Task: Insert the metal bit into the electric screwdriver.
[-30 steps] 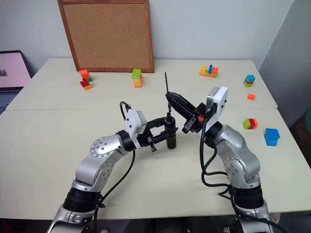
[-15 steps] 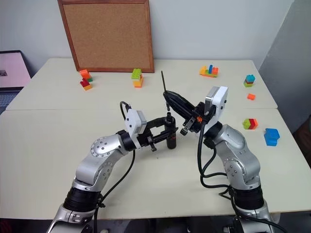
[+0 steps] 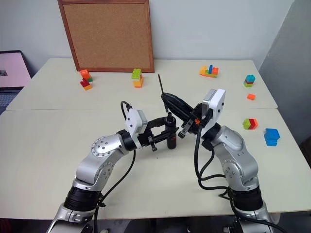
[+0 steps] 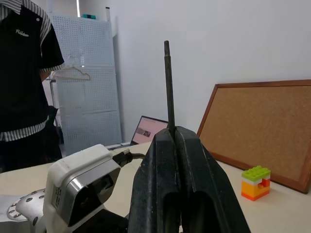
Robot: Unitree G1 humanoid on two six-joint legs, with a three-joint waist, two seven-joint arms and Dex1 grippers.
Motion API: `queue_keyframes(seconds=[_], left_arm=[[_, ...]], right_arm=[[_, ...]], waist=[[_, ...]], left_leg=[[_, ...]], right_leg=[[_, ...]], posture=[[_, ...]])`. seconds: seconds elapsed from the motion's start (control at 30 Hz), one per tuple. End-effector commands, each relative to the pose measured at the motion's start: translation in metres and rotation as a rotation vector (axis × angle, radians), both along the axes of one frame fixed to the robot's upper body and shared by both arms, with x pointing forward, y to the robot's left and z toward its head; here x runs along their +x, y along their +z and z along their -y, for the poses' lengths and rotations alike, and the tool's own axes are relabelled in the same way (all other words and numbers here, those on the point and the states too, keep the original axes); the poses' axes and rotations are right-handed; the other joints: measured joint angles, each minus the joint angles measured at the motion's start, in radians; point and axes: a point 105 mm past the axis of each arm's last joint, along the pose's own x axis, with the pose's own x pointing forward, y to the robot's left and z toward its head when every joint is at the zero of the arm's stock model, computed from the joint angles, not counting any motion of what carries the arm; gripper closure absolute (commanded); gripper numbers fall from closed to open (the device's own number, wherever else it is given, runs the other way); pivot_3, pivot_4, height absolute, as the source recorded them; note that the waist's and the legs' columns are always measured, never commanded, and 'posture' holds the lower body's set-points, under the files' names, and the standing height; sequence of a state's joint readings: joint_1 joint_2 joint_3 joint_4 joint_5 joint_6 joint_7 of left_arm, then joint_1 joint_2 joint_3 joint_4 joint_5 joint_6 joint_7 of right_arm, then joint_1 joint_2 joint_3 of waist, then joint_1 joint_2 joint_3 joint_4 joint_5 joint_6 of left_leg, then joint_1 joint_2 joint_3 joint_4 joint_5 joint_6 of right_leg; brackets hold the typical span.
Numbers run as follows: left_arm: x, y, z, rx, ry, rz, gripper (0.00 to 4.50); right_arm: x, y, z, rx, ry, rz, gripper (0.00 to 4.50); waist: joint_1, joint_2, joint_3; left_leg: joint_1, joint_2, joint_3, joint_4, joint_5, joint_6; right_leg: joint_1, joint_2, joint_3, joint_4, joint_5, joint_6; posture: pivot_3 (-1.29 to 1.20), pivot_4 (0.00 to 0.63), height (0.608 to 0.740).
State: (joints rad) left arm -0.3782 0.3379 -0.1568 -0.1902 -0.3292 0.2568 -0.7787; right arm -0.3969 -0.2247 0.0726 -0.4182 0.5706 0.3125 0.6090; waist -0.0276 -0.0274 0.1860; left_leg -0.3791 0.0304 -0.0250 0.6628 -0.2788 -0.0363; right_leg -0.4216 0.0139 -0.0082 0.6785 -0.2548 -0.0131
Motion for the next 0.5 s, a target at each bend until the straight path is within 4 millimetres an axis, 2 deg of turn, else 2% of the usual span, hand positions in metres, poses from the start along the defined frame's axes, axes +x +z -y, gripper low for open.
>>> queue_keyframes(seconds=[0.03, 0.23, 0.5], left_arm=[[-0.0020, 0.0029, 0.0016, 0.008, -0.012, 0.015, 2.83], [-0.0017, 0.0023, 0.0007, 0.011, -0.012, 0.015, 2.83], [-0.0016, 0.0017, 0.0002, 0.013, -0.011, 0.014, 2.83]], right_arm=[[-0.0080, 0.0076, 0.0005, 0.011, 0.011, 0.049, 4.50], [-0.0080, 0.0116, 0.0009, 0.029, 0.005, 0.057, 4.50], [-0.0066, 0.0043, 0.0037, 0.018, -0.006, 0.045, 4.50]], waist=[[0.000, 0.000, 0.000], [0.000, 0.000, 0.000], [0.000, 0.000, 0.000]], left_leg=[[0.000, 0.000, 0.000, 0.000, 0.000, 0.000], [0.000, 0.000, 0.000, 0.000, 0.000, 0.000], [0.000, 0.000, 0.000, 0.000, 0.000, 0.000]], right_leg=[[0.000, 0.000, 0.000, 0.000, 0.000, 0.000], [0.000, 0.000, 0.000, 0.000, 0.000, 0.000], [0.000, 0.000, 0.000, 0.000, 0.000, 0.000]], posture=[[0.00, 0.150, 0.740], [0.00, 0.150, 0.740], [0.00, 0.150, 0.740]])
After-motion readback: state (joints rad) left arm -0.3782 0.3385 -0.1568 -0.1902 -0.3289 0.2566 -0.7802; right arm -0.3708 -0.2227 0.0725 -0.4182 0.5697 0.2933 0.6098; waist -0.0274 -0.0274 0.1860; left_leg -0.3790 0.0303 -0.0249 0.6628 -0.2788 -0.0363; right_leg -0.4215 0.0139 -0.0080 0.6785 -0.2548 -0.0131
